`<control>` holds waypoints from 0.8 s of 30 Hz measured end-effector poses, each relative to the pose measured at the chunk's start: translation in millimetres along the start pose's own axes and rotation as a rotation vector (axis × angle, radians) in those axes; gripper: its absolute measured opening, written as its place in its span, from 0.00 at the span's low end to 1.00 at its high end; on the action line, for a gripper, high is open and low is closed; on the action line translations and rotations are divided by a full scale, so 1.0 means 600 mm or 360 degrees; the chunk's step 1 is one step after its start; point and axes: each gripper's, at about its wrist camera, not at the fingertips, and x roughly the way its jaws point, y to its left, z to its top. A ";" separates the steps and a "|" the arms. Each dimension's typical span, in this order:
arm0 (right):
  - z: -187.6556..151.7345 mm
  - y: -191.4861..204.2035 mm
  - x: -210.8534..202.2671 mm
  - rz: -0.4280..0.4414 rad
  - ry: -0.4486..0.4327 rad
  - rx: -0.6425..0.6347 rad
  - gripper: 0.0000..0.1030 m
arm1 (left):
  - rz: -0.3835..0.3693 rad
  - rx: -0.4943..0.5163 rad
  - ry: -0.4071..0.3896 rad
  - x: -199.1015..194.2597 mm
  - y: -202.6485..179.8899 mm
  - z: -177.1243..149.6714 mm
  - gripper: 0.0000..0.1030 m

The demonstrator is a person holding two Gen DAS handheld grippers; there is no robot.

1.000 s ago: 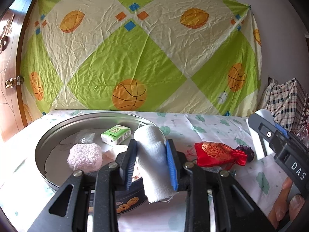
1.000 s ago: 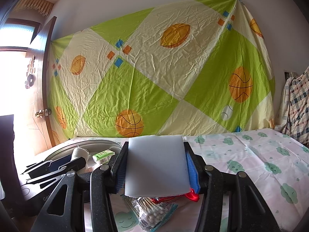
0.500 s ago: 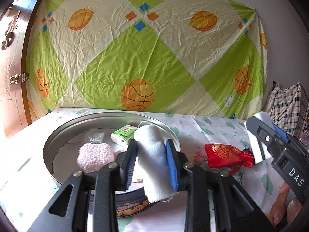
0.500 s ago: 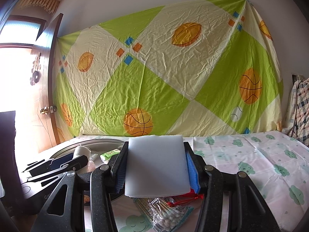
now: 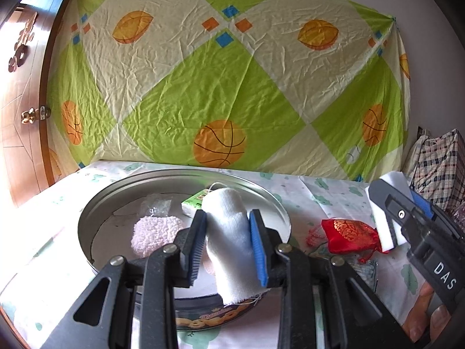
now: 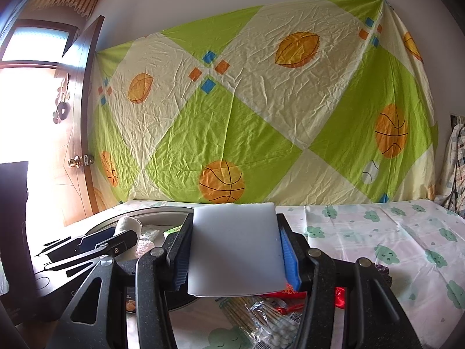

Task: Organize soft objects
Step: 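Lift the towel with the left gripper while the right lifts the sponge block toward the tin, then hold the towel over the tin with the left gripper while the right holds the sponge above it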

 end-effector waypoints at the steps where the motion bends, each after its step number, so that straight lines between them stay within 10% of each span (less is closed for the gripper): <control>1: 0.000 0.002 0.001 0.0002 0.0002 -0.0002 0.53 | 0.0002 -0.0001 0.0000 0.000 0.001 0.000 0.28; 24: -0.001 0.029 0.011 0.0060 0.0006 -0.0017 0.53 | 0.0049 -0.0040 -0.0008 -0.001 0.035 0.002 0.28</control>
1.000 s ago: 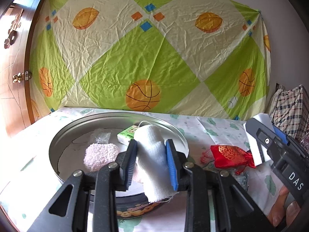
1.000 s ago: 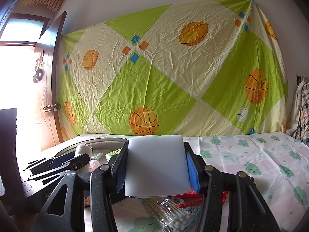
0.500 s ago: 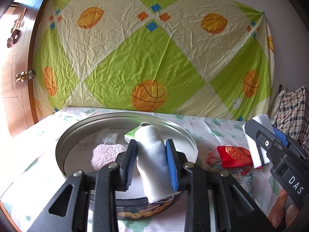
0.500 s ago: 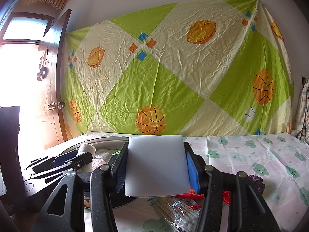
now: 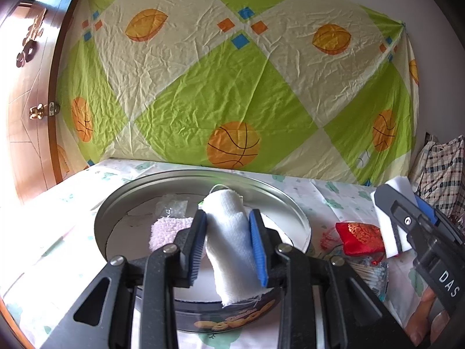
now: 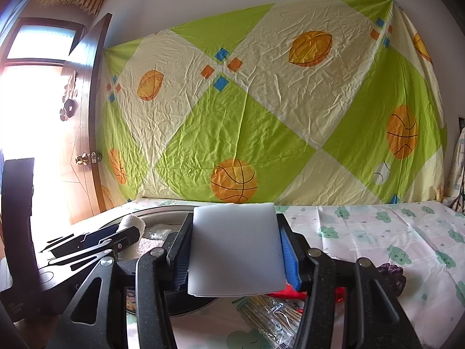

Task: Organize soft objects
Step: 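Hold the towel over the tin with the left gripper while the right holds the sponge above it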

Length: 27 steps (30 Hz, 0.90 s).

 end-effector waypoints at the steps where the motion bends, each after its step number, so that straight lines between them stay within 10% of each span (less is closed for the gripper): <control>1: 0.000 0.001 0.000 0.0003 -0.0003 0.0003 0.53 | 0.0001 -0.0003 0.0000 0.000 0.002 0.000 0.28; 27: -0.001 0.041 0.014 0.0079 0.0016 -0.0028 0.53 | 0.0041 -0.0027 0.0008 0.002 0.030 0.001 0.28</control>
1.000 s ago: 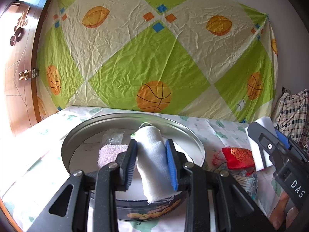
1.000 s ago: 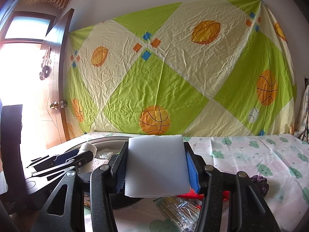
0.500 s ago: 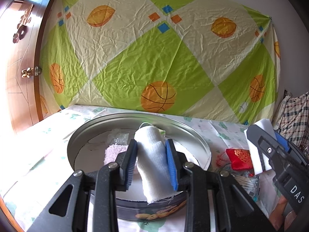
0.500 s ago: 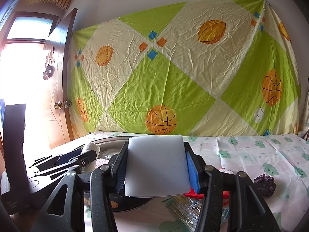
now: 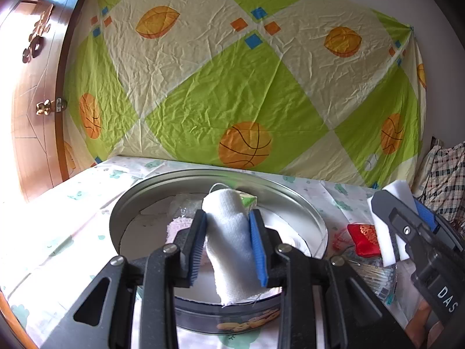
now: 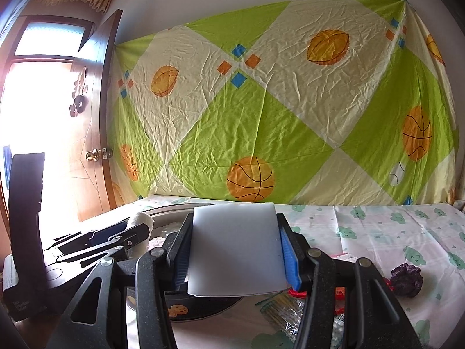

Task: Organize soft objects
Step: 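Hold the towel over the tin with the left gripper while the right holds the sponge above it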

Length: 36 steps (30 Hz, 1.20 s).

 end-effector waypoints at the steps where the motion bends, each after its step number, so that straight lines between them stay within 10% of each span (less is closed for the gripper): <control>1: 0.000 0.001 0.001 0.0002 0.0002 -0.0003 0.53 | 0.0003 0.0000 0.0000 0.000 0.001 0.000 0.28; 36: 0.001 0.025 0.051 0.0092 0.0148 -0.0053 0.53 | 0.0003 0.0011 0.0075 0.021 0.025 0.005 0.28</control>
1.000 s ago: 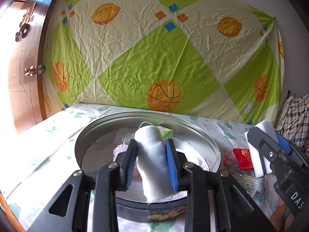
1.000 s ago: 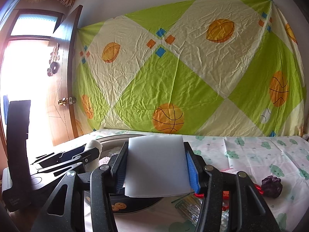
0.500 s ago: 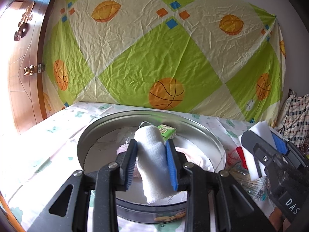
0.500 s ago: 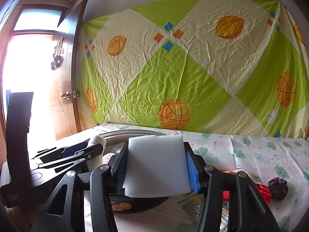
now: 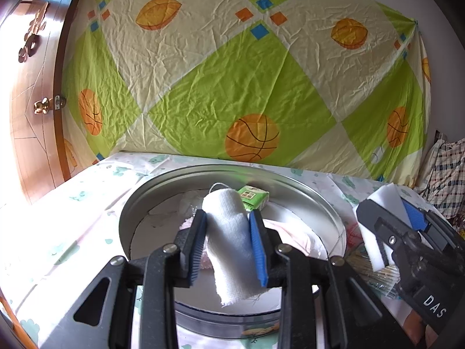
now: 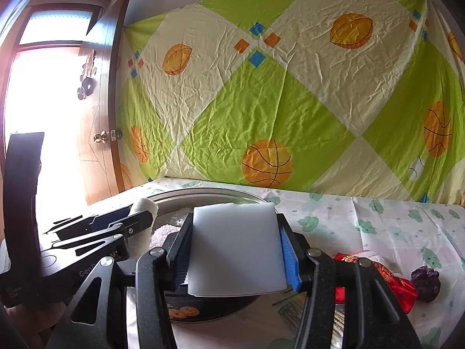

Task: Organize soft objects
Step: 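Hold the towel over the tin with the left gripper while the right holds the sponge above it, then lower and release the towel into the tin with the left gripper while the right releases the sponge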

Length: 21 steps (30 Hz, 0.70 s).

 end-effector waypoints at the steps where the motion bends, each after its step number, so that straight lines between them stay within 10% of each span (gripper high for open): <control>1: 0.001 -0.001 0.002 0.0004 0.0004 0.0000 0.53 | -0.0003 0.0002 0.0010 0.002 0.002 0.000 0.28; 21: 0.058 -0.008 0.105 0.0138 0.0282 -0.0007 0.53 | -0.0015 0.0090 0.0341 0.094 0.043 0.081 0.28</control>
